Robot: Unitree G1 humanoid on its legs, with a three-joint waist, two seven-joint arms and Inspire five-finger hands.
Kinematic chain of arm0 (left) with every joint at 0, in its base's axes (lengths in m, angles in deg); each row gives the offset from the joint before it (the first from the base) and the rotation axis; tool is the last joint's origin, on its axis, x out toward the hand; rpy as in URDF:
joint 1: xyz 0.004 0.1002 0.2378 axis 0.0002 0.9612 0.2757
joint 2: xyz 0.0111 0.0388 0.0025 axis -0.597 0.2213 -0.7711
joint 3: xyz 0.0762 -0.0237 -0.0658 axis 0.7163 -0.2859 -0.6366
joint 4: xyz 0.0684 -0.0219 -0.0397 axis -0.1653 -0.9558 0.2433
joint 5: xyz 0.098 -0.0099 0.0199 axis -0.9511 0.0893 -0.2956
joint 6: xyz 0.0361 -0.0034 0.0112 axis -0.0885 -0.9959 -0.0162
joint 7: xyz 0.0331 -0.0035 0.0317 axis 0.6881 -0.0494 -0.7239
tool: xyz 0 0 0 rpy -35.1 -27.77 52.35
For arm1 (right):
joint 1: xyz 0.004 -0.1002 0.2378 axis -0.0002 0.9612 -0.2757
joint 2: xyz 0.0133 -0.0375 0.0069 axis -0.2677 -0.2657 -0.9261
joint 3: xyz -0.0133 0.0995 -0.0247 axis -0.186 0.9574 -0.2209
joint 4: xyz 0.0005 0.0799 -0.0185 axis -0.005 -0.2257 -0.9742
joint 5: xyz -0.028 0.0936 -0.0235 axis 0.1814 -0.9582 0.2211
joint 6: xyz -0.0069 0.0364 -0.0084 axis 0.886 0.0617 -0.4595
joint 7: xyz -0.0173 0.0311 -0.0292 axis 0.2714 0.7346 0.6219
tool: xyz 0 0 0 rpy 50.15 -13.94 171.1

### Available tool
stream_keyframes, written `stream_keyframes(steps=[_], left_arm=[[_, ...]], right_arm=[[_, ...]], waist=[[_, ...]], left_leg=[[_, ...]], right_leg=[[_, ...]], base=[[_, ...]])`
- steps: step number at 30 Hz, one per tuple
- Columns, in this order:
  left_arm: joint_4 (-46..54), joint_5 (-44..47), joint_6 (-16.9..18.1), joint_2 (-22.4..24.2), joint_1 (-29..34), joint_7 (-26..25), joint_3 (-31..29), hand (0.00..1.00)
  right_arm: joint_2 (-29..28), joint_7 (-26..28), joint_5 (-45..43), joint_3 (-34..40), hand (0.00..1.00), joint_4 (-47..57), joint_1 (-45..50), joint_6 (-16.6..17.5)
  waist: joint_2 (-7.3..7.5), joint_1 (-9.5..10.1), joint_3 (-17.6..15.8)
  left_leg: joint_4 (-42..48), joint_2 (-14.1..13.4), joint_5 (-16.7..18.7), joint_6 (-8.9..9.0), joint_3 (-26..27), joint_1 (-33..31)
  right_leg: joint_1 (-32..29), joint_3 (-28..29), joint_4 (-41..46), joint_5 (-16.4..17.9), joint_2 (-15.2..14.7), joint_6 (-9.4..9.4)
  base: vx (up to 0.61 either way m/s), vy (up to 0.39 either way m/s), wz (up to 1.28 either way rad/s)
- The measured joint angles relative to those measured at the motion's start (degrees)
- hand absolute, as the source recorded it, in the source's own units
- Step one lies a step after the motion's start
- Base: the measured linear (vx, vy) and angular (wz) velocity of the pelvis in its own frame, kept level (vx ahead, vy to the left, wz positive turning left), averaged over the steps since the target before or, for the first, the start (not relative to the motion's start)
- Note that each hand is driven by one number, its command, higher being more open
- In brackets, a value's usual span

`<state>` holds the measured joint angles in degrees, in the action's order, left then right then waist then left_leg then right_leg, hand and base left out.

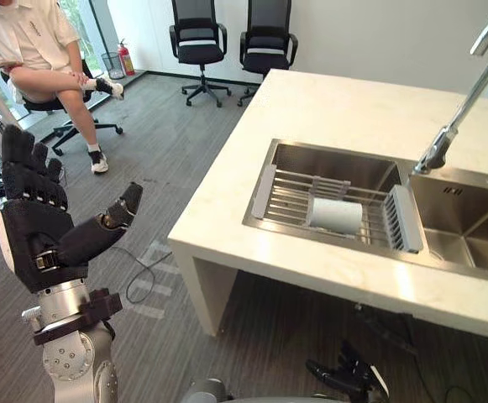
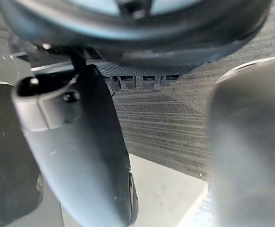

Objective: Walk over to the sink, pick up the cup, carry it to the dishwasher, place the cup inside the dishwasher, then close the dishwasher door

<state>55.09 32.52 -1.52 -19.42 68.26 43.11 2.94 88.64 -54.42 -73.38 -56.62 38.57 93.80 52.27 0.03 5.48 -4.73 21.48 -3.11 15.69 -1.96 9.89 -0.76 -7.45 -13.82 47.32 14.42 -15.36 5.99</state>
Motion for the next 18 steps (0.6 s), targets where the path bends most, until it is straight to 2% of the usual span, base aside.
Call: stream_keyframes(steps=[3,4,5,6,9,11,12,13,14,15,16,18], left_arm=[[-1.71,-1.17,-0.77,-0.64,-1.39,0.78,3.35,1.0],[-2.76,-2.37,-1.68,-2.04,-1.8,1.22,4.49,1.0],[-3.09,-2.53,-2.07,-2.78,-1.89,1.63,4.97,1.0],[-4.91,-3.44,-3.15,-2.06,-1.96,2.66,6.67,1.0],[-5.79,-4.7,-4.0,-1.39,-2.09,4.34,10.22,1.0],[-5.85,-5.73,-4.39,-1.0,-2.05,4.8,12.57,1.0],[-5.85,-5.74,-4.39,-0.94,-1.99,4.8,12.88,1.0],[-5.85,-6.07,-4.36,-0.9,-1.92,4.85,12.96,1.0],[-5.8,-7.51,-1.52,-1.03,-1.58,5.47,12.78,1.0],[-5.81,-8.4,-1.54,-1.08,-1.58,5.45,12.86,1.0],[-6.27,-9.14,-2.1,-1.68,-1.75,5.22,12.88,1.0],[-6.39,-11.17,-2.59,-2.22,-1.8,4.67,13.08,1.0]], right_arm=[[-0.13,0.58,-0.02,0.32,1.0,-0.07,-0.39,1.15],[-0.55,1.08,-0.01,0.26,1.0,-0.36,-0.88,1.77],[-0.89,1.21,-0.03,0.25,1.0,-0.39,-0.78,2.2],[-0.31,1.08,-0.11,0.47,1.0,-1.54,-1.07,2.4],[-0.05,0.94,-0.15,0.37,1.0,-1.87,-1.13,2.35],[-0.04,0.11,-0.08,-0.02,1.0,-0.84,-0.59,1.58],[-0.04,-0.27,-0.05,-0.16,1.0,-0.24,-0.15,1.2],[-0.05,-0.98,0.0,-0.49,1.0,0.84,0.97,0.44],[0.63,-3.96,0.16,-1.37,1.0,3.29,3.92,-0.3],[1.44,-4.71,0.69,-2.06,1.0,3.6,4.33,-0.29],[0.66,-5.3,2.17,-3.09,1.0,4.03,4.95,-0.14],[0.27,-5.24,2.13,-3.7,1.0,3.97,5.81,-0.15]], waist=[[0.27,-0.64,0.25],[1.26,-1.56,0.84],[2.34,-1.87,1.31],[0.43,-2.41,1.93],[-1.1,-2.47,2.81],[-2.44,-2.99,1.78],[-2.83,-3.09,1.53],[-3.29,-3.08,1.36],[-3.11,-2.93,1.77],[-3.66,-2.82,2.12],[-3.23,-3.94,2.49],[-3.22,-3.89,2.5]], left_leg=[[-3.57,-2.69,-0.58,2.56,-0.06,2.28],[-3.31,-3.33,-0.39,4.04,0.01,2.04],[-2.86,-3.19,0.15,4.96,-0.06,1.84],[-2.2,-5.34,0.88,6.08,-0.56,1.97],[-1.34,-7.88,0.33,6.89,-0.23,2.6],[11.13,-10.59,-0.37,7.11,-2.5,-0.95],[15.37,-11.37,-1.29,6.58,-2.99,-2.45],[23.15,-12.98,-4.5,4.79,-3.16,-5.22],[18.75,-11.07,-0.35,3.77,-1.39,-9.43],[9.0,-8.9,-3.75,3.18,-1.46,-9.01],[2.76,-6.42,-4.46,4.51,-1.42,-6.15],[-0.61,-5.33,-5.2,4.82,-1.22,-4.63]], right_leg=[[-2.89,-3.94,-12.43,-0.1,2.19,-0.43],[-3.88,-3.96,-21.12,-4.26,3.25,-1.61],[-4.13,-3.77,-23.87,-8.54,3.31,-2.94],[-3.43,-4.3,-23.3,-7.74,5.35,-3.2],[-2.76,-4.29,-23.88,-5.72,8.17,-5.05],[1.3,-4.81,-26.25,-4.5,10.5,-6.05],[2.46,-4.75,-26.62,-4.0,11.05,-6.41],[4.15,-4.4,-27.48,-3.15,12.06,-7.23],[6.18,-2.08,-30.59,-2.83,11.98,-8.85],[5.63,-1.05,-29.63,-3.19,11.77,-6.97],[5.22,1.9,-30.75,-3.41,10.9,-4.92],[5.34,2.81,-31.43,-3.43,10.45,-4.89]], base=[[0.24,-0.223,-0.05],[0.22,-0.254,-0.01],[0.27,-0.307,-0.03],[0.19,-0.206,-0.06],[0.21,-0.226,-0.2],[0.14,-0.187,-0.04],[0.11,-0.138,-0.12],[0.35,-0.155,-0.49],[0.4,-0.096,-0.68],[0.54,0.064,-0.77],[0.31,0.137,-0.4],[0.16,0.078,-0.1]])
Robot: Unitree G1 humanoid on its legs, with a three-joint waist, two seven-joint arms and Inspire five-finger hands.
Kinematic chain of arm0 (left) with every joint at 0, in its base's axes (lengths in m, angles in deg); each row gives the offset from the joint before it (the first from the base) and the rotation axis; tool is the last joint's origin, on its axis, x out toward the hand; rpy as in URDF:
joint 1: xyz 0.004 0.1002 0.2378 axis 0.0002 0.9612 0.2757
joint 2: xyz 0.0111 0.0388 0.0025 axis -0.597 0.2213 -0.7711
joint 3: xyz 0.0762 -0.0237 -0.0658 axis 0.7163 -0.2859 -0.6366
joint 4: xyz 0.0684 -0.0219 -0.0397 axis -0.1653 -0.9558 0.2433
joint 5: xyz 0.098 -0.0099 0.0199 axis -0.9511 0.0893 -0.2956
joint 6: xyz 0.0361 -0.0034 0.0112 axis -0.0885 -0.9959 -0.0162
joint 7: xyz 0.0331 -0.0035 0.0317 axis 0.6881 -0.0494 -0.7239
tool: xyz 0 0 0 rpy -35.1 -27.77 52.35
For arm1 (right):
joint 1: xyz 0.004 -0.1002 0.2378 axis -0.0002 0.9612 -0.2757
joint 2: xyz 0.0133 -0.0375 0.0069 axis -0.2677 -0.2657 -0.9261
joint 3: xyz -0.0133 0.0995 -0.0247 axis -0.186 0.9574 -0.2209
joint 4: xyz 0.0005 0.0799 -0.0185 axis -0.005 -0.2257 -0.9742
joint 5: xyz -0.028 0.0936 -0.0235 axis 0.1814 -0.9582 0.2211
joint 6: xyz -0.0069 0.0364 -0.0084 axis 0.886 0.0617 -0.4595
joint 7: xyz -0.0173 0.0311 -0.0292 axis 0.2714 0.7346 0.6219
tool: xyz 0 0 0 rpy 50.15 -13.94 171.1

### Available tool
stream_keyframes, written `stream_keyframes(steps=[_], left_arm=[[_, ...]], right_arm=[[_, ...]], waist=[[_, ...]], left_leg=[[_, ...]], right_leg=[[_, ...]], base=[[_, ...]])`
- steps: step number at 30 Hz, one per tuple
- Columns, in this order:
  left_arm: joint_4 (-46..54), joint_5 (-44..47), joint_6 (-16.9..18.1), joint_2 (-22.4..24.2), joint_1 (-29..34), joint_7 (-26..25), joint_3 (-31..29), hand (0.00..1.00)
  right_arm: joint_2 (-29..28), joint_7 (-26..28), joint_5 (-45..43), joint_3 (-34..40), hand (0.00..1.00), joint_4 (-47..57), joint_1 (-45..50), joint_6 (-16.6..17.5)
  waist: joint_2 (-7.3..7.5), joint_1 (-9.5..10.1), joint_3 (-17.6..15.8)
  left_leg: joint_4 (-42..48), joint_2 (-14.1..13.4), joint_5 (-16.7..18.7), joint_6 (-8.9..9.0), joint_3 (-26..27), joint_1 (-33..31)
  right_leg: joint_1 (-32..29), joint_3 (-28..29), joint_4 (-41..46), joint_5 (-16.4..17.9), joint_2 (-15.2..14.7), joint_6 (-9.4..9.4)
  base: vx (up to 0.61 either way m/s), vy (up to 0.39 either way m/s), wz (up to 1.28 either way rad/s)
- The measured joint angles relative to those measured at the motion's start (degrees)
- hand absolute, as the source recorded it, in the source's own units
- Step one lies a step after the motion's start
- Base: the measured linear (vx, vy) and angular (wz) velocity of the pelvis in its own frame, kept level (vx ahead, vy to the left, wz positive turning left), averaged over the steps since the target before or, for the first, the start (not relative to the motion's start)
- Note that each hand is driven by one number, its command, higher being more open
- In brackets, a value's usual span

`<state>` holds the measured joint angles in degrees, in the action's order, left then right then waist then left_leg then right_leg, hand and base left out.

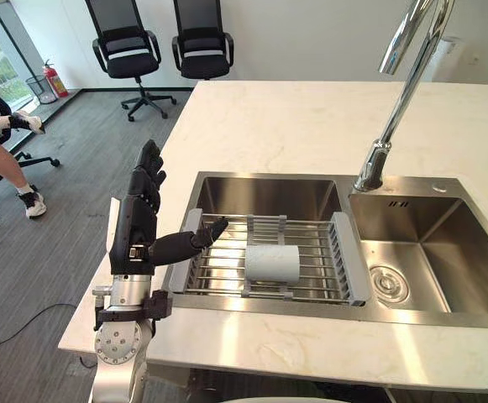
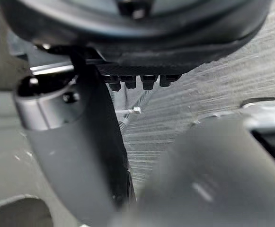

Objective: Walk over to the sink, pick up the cup, carry it to the dishwasher, place the cup inside the dishwasher, then close the dishwasher door

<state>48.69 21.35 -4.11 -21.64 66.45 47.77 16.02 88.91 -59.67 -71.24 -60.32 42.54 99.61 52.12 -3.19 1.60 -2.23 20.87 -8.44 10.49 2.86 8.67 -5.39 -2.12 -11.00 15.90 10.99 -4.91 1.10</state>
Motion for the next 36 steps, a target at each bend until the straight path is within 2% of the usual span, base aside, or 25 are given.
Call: stream_keyframes(steps=[3,5,7,13,17,22,25,30,36], left_arm=[[-0.03,-0.18,-0.67,-2.03,-0.44,-0.42,2.09,1.0],[-0.03,-1.56,-1.95,-4.96,-0.83,-0.28,3.33,1.0],[-0.46,-3.37,-3.22,-6.75,-1.6,-0.14,4.57,1.0],[-3.6,-12.7,-5.43,-11.45,-6.52,0.6,8.1,1.0],[-4.81,-14.88,-7.24,-15.18,-9.65,1.37,9.48,1.0],[-7.23,-15.31,-9.61,-18.6,-14.65,3.7,11.35,1.0],[-7.34,-16.27,-9.83,-19.66,-15.18,5.28,12.16,1.0],[-14.23,-19.38,-10.15,-22.52,-17.48,7.74,16.84,1.0],[-18.27,-21.47,-12.23,-24.11,-17.51,8.81,20.96,1.0]], right_arm=[[-0.24,0.0,-0.03,0.1,1.0,-0.68,0.35,0.53],[-0.33,-0.28,0.1,0.09,1.0,-2.74,0.38,2.06],[-0.28,-0.48,0.07,0.24,1.0,-3.31,0.51,2.28],[-0.2,-0.04,0.03,0.22,1.0,-3.3,0.82,2.44],[0.15,1.29,-0.09,0.2,1.0,-3.26,0.74,2.3],[0.03,2.41,-0.1,0.19,1.0,-3.24,0.82,1.14],[0.04,2.54,-0.1,0.19,1.0,-3.18,0.82,0.74],[0.32,2.54,-0.12,-0.55,1.0,-2.93,0.68,-0.37],[0.59,2.54,-0.11,-1.27,1.0,-1.98,0.71,-0.72]], waist=[[0.11,-0.3,0.3],[0.32,-0.82,1.66],[0.39,-1.1,2.39],[0.99,-1.45,3.18],[0.88,-1.33,3.64],[1.77,-1.57,4.08],[1.78,-1.7,4.12],[1.68,-2.47,4.18],[1.63,-2.78,3.25]], left_leg=[[-3.24,0.61,-1.27,0.41,0.12,1.26],[-10.31,0.76,-3.07,1.86,1.16,4.42],[-13.0,0.95,-4.27,2.2,1.59,5.67],[-14.26,1.05,-4.82,2.22,1.74,6.23],[-14.69,1.13,-5.18,2.06,1.74,5.94],[-14.74,1.48,-5.27,1.92,1.78,5.69],[-14.77,1.52,-5.33,1.81,1.8,5.45],[-16.05,1.53,-5.99,1.62,1.93,6.25],[-17.0,1.69,-6.52,1.47,2.05,6.43]], right_leg=[[-0.27,0.37,-0.9,-0.34,-0.21,0.42],[-1.08,1.3,-1.18,-0.34,-0.03,0.28],[-1.12,1.56,-1.26,-0.45,0.08,0.26],[-1.07,1.67,-1.48,-1.09,0.18,0.49],[-0.84,1.62,-2.89,-2.2,0.47,0.66],[-0.62,1.68,-3.69,-2.95,0.32,0.93],[-0.61,1.69,-4.3,-3.4,0.33,0.97],[0.53,1.64,-6.56,-4.65,0.59,0.98],[1.12,1.62,-8.59,-5.77,0.68,1.15]], base=[[-0.01,0.0,-0.03],[-0.02,-0.012,-0.21],[0.0,-0.022,-0.13],[-0.01,-0.006,-0.02],[0.0,0.0,0.0],[0.0,0.0,0.0],[0.0,0.0,0.0],[0.0,0.0,0.0],[0.0,0.001,-0.01]])
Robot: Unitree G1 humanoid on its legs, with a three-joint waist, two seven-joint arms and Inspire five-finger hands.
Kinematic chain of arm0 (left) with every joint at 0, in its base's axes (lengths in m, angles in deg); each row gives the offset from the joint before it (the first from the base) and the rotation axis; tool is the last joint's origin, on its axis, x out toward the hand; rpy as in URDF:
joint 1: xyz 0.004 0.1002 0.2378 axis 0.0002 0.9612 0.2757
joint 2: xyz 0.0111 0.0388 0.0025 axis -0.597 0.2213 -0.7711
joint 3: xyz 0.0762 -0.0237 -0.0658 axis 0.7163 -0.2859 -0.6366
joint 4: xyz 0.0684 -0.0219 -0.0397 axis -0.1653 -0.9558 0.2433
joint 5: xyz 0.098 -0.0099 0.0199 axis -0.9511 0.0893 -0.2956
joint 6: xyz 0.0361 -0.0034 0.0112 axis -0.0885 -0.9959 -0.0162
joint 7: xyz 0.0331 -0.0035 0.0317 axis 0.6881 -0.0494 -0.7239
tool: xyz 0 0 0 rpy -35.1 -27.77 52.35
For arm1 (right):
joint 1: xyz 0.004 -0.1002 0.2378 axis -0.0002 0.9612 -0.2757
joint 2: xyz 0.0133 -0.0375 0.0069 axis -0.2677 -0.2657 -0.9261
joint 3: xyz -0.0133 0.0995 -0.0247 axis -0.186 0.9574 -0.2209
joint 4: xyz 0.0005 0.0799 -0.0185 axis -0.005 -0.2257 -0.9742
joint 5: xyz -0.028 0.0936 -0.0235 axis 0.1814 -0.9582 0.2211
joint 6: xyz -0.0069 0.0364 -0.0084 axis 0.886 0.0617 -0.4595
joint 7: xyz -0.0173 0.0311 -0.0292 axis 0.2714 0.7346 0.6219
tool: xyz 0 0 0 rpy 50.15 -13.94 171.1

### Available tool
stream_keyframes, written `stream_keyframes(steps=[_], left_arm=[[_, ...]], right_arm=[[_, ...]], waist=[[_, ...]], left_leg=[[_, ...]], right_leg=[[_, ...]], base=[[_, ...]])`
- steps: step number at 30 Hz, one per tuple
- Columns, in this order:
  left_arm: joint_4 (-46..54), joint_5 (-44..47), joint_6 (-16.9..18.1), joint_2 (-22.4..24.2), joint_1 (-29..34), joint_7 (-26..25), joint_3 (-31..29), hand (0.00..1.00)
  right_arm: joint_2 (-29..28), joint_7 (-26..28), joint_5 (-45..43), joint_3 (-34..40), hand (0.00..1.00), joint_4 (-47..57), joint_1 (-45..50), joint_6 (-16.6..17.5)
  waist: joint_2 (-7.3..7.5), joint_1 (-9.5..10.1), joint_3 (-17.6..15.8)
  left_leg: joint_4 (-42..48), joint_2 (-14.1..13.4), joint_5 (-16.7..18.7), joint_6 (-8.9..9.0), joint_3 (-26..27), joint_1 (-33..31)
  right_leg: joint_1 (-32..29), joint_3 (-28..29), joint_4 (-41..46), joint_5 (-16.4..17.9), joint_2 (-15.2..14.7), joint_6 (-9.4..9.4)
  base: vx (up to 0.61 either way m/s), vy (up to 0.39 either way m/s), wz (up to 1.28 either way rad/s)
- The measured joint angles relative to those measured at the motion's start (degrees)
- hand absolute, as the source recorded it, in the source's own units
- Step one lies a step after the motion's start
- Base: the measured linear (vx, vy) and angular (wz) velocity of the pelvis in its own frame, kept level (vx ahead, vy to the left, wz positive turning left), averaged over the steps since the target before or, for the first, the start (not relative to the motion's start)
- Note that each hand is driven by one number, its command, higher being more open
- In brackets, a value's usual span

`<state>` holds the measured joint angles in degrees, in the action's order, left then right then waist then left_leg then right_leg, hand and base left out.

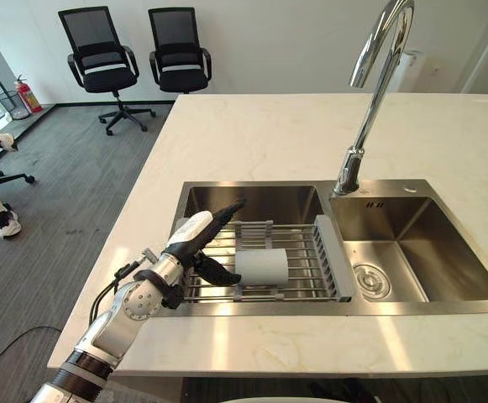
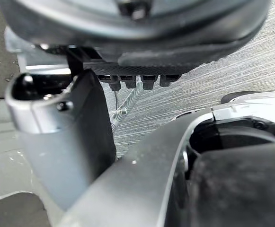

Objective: Walk over to the sink, pick up the cup, carry it to the dishwasher, place the cup inside the dishwasher, then close the dishwasher door

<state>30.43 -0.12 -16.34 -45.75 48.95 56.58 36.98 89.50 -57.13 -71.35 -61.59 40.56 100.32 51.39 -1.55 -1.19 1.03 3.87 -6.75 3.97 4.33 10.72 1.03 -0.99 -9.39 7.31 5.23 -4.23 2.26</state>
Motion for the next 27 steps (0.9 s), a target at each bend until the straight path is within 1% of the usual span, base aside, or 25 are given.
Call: stream_keyframes(steps=[2,8,11,12,13,16,18,20,23,27], left_arm=[[-0.01,-0.31,-0.05,-0.03,0.0,0.17,0.45,1.0],[-0.06,-2.34,-1.67,0.06,-0.01,0.0,2.11,1.0],[-0.13,-2.41,-2.34,0.1,-0.02,-0.17,2.49,1.0],[-0.14,-2.79,-2.46,0.08,-0.06,-0.19,2.84,1.0],[-2.36,-6.13,-6.05,0.62,-4.78,-0.41,8.56,1.0],[-2.43,-6.14,-6.12,0.64,-4.91,-0.41,8.82,1.0],[-2.36,-6.18,-6.29,0.33,-6.21,-0.43,10.55,1.0],[-1.79,-8.17,-7.7,0.27,-8.42,-0.38,13.22,1.0],[-1.59,-8.96,-8.98,0.36,-8.65,-0.35,13.6,1.0],[-1.23,-8.98,-9.07,0.8,-8.67,-0.24,13.76,1.0]], right_arm=[[0.3,0.0,0.01,-0.71,1.0,0.17,0.01,0.0],[1.26,-0.02,0.01,-2.31,1.0,0.47,0.0,0.0],[1.62,-0.27,0.0,-3.45,1.0,1.55,-0.09,-0.53],[1.9,-0.67,-0.03,-4.37,1.0,2.56,-0.18,-1.51],[3.99,-6.08,-2.43,-10.13,1.0,4.67,-1.78,-8.8],[4.56,-6.17,-2.76,-11.03,1.0,4.59,-2.14,-8.85],[4.53,-6.35,-2.77,-11.18,1.0,4.32,-3.26,-9.6],[5.42,-8.07,-3.3,-11.96,1.0,1.96,-5.69,-12.05],[5.61,-9.64,-3.36,-12.37,1.0,1.32,-7.26,-13.45],[6.08,-10.13,-4.0,-13.24,1.0,1.3,-7.42,-14.04]], waist=[[0.01,0.03,-0.2],[-0.11,-0.18,-0.46],[-0.25,-0.63,-1.17],[-0.26,-1.05,-1.64],[-0.58,-1.58,-2.37],[-0.81,-1.84,-2.56],[-1.12,-1.62,-2.74],[-1.31,-1.67,-2.89],[-1.39,-1.52,-3.08],[-1.47,-1.44,-3.21]], left_leg=[[-0.39,0.09,-0.16,-0.02,-0.09,-0.01],[-1.49,0.24,-0.22,0.02,-0.37,1.1],[-1.68,0.4,-0.22,0.01,-0.74,1.42],[-1.68,0.49,-0.24,-0.01,-0.96,1.59],[-2.72,1.18,-1.05,-0.38,-2.49,1.7],[-3.31,1.29,-1.31,-0.39,-2.58,1.84],[-3.54,1.6,-1.5,-0.54,-3.17,1.79],[-3.74,2.08,-1.74,-0.82,-4.26,1.64],[-3.76,2.18,-1.74,-0.83,-4.6,1.64],[-3.77,2.2,-1.74,-0.83,-5.16,1.54]], right_leg=[[0.09,-0.12,-0.47,-0.19,-0.01,0.04],[1.39,-0.59,-1.83,-0.25,0.02,0.14],[2.25,-1.04,-2.32,-0.28,-0.05,0.2],[2.67,-1.3,-2.45,-0.28,-0.11,0.2],[3.64,-2.86,-3.47,-0.49,-0.52,0.47],[3.68,-2.98,-3.72,-0.59,-0.53,0.49],[3.98,-3.58,-3.88,-0.6,-0.78,0.5],[4.71,-4.72,-4.68,-0.88,-1.18,0.92],[5.07,-5.08,-5.15,-1.01,-1.24,0.95],[5.55,-5.76,-5.66,-1.02,-1.18,0.95]], base=[[0.0,0.002,0.02],[0.02,0.0,0.03],[0.02,0.003,0.07],[-0.05,0.02,0.34],[-0.06,0.019,0.34],[-0.02,0.008,0.12],[0.0,0.013,0.15],[-0.01,0.026,0.23],[0.0,0.016,0.1],[0.0,0.002,0.08]])
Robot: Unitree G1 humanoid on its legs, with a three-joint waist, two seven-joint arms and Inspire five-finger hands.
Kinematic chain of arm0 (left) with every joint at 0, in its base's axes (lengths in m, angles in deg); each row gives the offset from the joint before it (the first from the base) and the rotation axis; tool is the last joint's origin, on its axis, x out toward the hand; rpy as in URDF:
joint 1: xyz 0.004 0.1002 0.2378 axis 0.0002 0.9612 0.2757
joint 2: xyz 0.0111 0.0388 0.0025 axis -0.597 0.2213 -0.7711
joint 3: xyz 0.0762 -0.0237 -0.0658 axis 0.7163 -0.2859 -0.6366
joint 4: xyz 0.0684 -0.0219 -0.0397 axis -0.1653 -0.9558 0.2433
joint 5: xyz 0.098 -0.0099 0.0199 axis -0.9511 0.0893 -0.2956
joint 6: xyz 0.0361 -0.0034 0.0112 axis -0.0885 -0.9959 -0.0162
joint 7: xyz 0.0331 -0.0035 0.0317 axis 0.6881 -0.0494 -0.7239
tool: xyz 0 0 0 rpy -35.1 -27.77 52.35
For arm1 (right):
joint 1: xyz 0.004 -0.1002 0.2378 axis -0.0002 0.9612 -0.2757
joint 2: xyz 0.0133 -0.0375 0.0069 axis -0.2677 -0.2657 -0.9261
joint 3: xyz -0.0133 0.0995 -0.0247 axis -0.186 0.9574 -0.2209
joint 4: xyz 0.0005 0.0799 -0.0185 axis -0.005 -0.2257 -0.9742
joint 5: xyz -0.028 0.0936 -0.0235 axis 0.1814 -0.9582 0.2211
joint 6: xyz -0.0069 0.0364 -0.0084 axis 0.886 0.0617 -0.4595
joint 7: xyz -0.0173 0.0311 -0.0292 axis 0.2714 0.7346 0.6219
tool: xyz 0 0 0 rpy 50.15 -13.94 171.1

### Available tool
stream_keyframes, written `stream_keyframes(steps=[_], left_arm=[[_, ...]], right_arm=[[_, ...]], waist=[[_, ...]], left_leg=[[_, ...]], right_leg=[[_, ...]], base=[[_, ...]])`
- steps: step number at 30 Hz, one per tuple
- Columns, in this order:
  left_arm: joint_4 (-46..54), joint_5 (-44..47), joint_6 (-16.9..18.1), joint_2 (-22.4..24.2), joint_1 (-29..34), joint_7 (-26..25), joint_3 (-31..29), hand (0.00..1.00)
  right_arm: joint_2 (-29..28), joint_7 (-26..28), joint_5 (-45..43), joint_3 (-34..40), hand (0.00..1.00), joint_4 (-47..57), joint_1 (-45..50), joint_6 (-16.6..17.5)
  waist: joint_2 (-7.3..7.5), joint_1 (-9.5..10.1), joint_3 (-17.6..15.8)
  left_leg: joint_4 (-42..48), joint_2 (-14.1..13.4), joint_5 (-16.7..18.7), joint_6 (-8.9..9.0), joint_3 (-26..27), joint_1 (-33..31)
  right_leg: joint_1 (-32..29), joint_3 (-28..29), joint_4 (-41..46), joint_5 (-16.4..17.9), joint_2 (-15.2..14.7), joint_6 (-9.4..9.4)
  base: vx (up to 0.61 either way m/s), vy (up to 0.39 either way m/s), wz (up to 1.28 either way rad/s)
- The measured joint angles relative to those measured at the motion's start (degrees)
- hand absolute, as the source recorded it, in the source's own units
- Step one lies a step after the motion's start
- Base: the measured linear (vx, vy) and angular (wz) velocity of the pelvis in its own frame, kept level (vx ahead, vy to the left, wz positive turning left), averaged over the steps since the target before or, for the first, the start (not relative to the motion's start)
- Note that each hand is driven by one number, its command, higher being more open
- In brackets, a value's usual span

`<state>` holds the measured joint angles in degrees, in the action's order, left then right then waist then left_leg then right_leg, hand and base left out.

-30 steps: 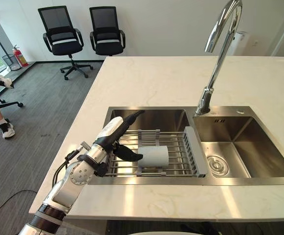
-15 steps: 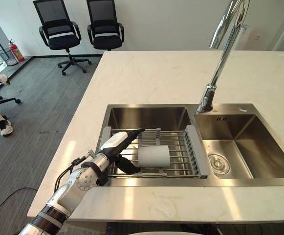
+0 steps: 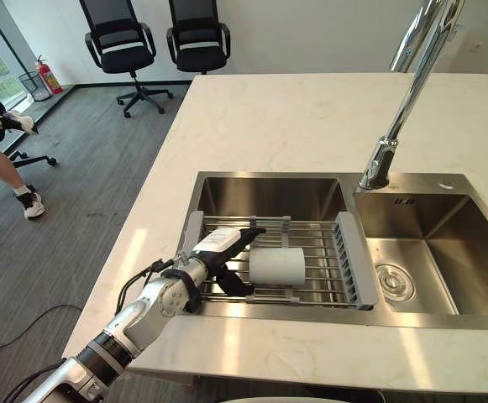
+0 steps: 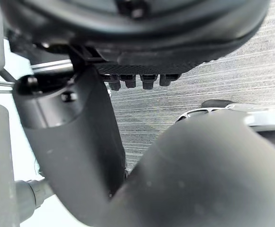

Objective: Walk over to the sink, pick up the cup, carry it to the dishwasher, place the cup inside the dishwasher, then close the dishwasher door

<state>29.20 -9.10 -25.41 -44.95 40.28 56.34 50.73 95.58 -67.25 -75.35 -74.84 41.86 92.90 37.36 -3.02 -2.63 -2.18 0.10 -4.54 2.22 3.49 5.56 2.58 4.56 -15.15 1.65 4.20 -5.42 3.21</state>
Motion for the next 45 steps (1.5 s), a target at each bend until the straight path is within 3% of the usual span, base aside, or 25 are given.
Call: stream_keyframes(steps=[12,36,41,45], left_arm=[[1.27,-1.82,-2.45,0.01,-1.63,0.47,2.11,1.0],[5.28,0.76,-4.02,-0.14,-1.73,3.45,2.12,1.0],[6.62,1.34,-3.99,-0.83,-1.44,3.35,1.44,1.0],[8.68,4.57,-1.78,-0.86,-0.49,3.21,-1.79,1.0]], right_arm=[[0.13,-0.21,-0.88,-0.15,1.0,-0.69,-0.52,-1.1],[0.67,-0.14,-0.89,-1.28,1.0,-1.08,-1.44,-1.71],[0.73,0.16,-0.89,-1.23,1.0,-1.08,-1.37,-1.71],[0.83,0.32,-0.9,-1.1,1.0,-1.06,-0.75,-1.72]], waist=[[0.01,0.11,-0.11],[0.0,0.37,-1.04],[-0.1,0.74,-1.1],[-0.12,2.06,-1.11]], left_leg=[[-0.04,0.19,-0.01,-0.01,-0.34,0.01],[0.45,0.32,-0.01,-0.02,-1.07,-0.53],[0.53,0.25,-0.01,-0.02,-1.1,-0.55],[0.71,0.02,0.0,-0.01,-1.17,-0.65]], right_leg=[[0.7,-0.48,-1.06,-0.56,-0.04,0.07],[1.34,-1.17,-1.98,-0.84,-0.09,0.2],[1.16,-1.16,-1.52,-0.58,-0.07,0.05],[0.36,-1.12,0.14,0.22,-0.1,-0.06]], base=[[0.0,0.001,0.02],[0.0,0.001,0.01],[0.0,0.0,0.0],[-0.01,0.0,0.01]])
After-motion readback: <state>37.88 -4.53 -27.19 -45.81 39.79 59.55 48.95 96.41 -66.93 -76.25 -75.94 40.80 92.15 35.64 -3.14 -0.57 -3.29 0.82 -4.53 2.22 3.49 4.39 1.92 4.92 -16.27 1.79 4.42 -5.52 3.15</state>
